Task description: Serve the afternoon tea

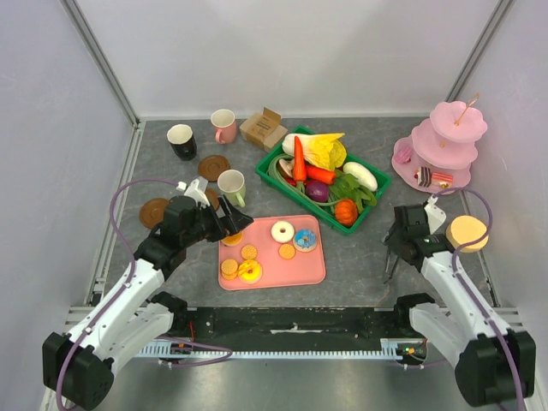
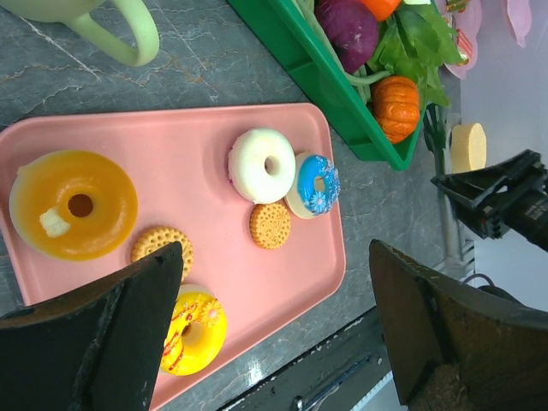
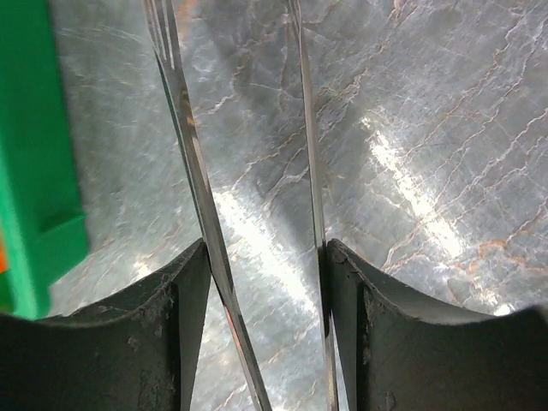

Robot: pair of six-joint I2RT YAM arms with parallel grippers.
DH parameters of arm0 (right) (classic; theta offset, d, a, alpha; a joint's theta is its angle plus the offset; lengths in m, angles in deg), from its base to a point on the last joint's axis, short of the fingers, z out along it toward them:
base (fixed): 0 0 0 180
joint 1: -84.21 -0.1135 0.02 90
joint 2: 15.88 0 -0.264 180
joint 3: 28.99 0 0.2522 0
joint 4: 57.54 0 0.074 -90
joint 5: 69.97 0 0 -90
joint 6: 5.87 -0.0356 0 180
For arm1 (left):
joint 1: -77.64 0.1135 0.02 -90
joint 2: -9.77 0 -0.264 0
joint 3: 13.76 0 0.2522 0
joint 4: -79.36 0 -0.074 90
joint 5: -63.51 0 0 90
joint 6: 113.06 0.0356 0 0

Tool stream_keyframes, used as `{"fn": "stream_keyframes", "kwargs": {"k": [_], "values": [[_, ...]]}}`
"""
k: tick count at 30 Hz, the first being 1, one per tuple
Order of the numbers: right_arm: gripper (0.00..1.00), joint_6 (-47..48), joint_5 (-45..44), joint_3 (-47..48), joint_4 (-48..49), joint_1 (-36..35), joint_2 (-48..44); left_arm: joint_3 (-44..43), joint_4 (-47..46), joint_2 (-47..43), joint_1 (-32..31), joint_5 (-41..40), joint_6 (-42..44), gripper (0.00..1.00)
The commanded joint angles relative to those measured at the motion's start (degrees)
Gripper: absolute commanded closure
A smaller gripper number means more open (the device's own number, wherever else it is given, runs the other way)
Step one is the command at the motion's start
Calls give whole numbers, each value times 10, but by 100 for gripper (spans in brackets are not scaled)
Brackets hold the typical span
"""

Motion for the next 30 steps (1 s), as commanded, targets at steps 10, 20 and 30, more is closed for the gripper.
{"fn": "stream_keyframes", "kwargs": {"k": [10, 20, 30], "values": [[39, 21, 126, 172, -152, 2, -128, -16, 44, -58, -1, -16, -6, 5], [38, 66, 255, 304, -156, 1, -108, -39, 77, -61, -1, -32, -3, 5], [38, 80, 240, 331, -57, -250, 23, -49, 109, -67, -2, -53, -6, 5]]}}
